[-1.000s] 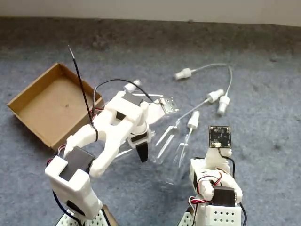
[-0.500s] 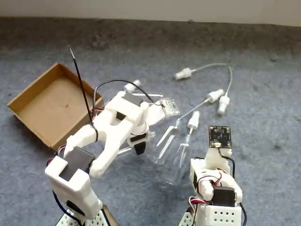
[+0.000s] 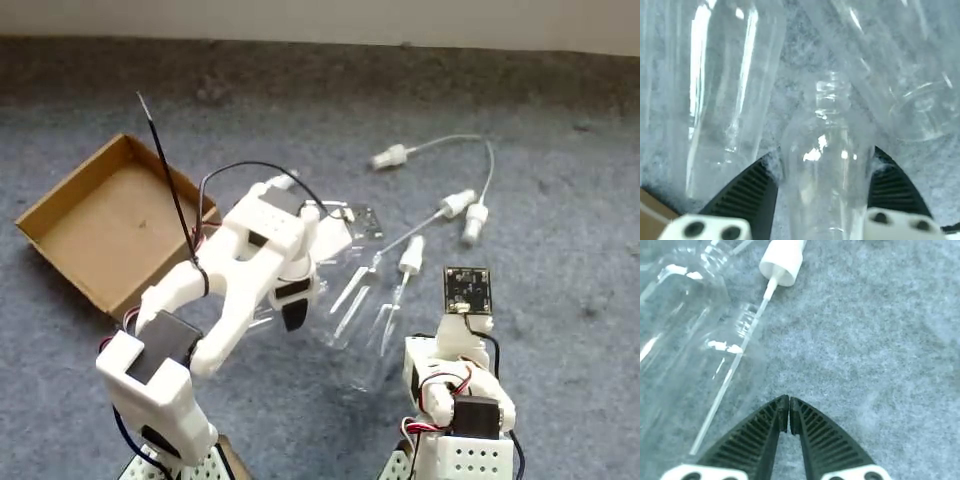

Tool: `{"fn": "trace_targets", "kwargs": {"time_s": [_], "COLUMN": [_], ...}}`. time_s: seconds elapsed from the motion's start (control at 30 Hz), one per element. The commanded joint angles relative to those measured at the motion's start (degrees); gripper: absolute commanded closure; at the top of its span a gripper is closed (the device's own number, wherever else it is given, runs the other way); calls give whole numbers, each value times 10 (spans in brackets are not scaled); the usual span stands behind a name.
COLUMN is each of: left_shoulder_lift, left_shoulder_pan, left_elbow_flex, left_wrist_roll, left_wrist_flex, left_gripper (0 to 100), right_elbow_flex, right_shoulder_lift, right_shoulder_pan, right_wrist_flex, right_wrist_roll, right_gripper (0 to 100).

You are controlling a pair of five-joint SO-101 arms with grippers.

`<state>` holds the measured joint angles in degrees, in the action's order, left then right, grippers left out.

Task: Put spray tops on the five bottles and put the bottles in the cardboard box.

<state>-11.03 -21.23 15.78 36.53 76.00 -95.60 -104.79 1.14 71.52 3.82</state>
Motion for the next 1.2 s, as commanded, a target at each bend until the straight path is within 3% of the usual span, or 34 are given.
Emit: {"fn": "trace_targets", "kwargs": {"time_s": [0.0,0.13,0.23,0.47,0.67,0.8,1.07,1.17], "left_shoulder_lift": [10,14,55,232,372,453,591,649], "left_shoulder_pan": [5,5,5,-7,-54,-64,-63,-63], "left_elbow_flex": [-101,-169,-206,-208,-97,-8,218,298], "left_wrist_roll": [4,-3,-50,-117,-127,-127,-130,-179], "left_wrist_flex": [109,190,225,227,221,145,-112,-190], "left_gripper": [881,881,881,881,881,881,881,881], "right_elbow_flex": [-75,-75,-75,-75,-75,-75,-75,-75], "right_shoulder_lift": [-5,-5,-5,-5,-5,-5,-5,-5], "right_shoulder_pan": [7,7,7,7,7,7,6,6], "right_wrist_flex": [1,1,1,1,1,1,1,1], "right_wrist_roll": [6,6,6,6,6,6,6,6], "right_gripper": [993,993,993,993,993,993,993,993]}}
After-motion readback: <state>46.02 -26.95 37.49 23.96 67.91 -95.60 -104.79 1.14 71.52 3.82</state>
